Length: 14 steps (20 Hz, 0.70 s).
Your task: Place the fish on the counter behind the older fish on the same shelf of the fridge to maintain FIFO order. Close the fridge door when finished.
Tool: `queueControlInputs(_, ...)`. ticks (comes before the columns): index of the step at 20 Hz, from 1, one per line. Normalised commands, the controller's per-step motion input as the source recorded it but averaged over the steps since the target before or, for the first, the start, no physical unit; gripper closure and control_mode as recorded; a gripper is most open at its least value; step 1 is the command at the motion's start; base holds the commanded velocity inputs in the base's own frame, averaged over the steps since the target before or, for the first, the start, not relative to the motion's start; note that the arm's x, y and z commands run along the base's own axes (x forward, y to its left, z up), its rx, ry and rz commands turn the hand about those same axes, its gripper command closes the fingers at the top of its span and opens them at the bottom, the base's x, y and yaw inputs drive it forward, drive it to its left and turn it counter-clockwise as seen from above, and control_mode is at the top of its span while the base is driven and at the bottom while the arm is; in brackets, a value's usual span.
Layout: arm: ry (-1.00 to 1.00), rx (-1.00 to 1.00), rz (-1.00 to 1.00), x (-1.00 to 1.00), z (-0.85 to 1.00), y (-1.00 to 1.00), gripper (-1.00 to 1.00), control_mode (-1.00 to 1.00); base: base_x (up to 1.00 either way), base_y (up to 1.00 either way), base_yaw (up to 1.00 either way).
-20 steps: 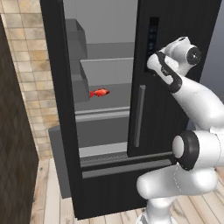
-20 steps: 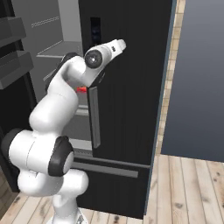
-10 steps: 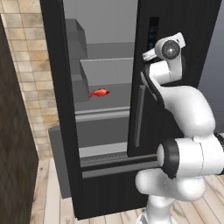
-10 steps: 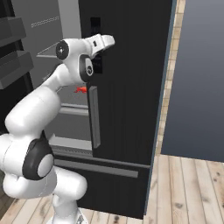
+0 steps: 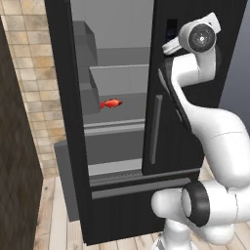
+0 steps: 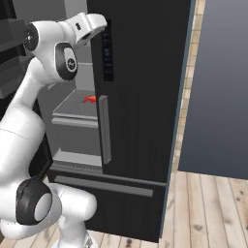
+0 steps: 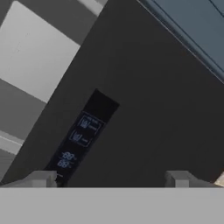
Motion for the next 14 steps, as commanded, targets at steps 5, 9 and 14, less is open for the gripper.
queueControlInputs(5, -0.01, -0.14, 0.04, -1.0, 0.08, 0.57, -1.0, -1.0, 0.0, 0.0, 0.0)
queueControlInputs(9, -0.13, -0.23, 0.01, -1.0, -0.48, 0.89, -1.0, -1.0, 0.0, 0.0, 0.0)
queueControlInputs(14, -0.21, -0.25, 0.03, -1.0, -0.68, 1.0, -1.0, -1.0, 0.0, 0.0, 0.0)
